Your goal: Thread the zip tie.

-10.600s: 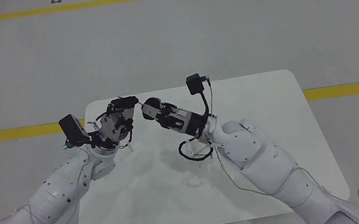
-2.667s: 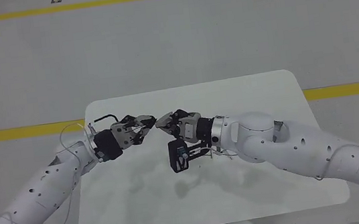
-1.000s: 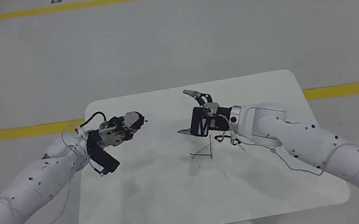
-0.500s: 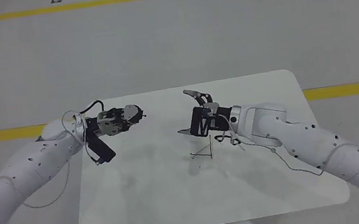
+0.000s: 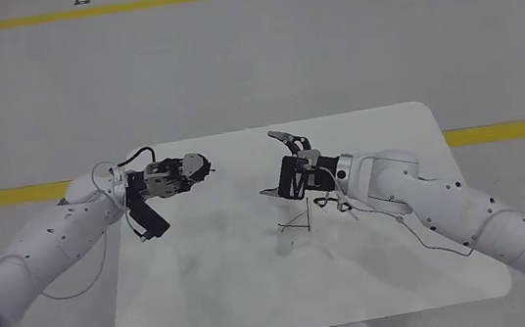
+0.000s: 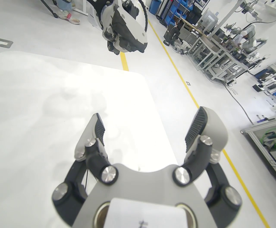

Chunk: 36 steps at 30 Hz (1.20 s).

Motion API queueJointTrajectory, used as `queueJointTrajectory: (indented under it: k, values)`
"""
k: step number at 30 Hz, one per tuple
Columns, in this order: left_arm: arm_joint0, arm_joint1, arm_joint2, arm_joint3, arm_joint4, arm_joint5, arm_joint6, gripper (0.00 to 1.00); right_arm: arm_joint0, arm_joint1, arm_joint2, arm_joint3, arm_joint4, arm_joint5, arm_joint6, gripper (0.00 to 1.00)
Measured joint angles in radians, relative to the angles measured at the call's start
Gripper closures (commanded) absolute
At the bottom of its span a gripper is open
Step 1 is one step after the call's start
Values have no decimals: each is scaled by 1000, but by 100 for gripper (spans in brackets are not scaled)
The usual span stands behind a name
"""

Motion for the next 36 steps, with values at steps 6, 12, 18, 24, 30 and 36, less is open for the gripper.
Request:
queueJointTrajectory:
  k: [6, 12, 18, 24, 30, 36]
  values:
    - [-9, -8, -21, 33, 0, 0, -51, 100, 0, 0, 0, 0, 0, 0, 0, 0]
    - [-23, -27, -18, 80, 0, 0, -2, 100, 0, 0, 0, 0, 0, 0, 0, 0]
    - [-26, -41, -16, 101, 0, 0, 34, 100, 0, 0, 0, 0, 0, 0, 0, 0]
    - [-26, -41, -16, 101, 0, 0, 33, 100, 0, 0, 0, 0, 0, 0, 0, 0]
    - [-26, -41, -16, 101, 0, 0, 33, 100, 1, -1, 19, 9, -13, -26, 79, 0]
    - [-26, -41, -16, 101, 0, 0, 33, 100, 46, 3, -48, -4, 187, -26, 366, 0]
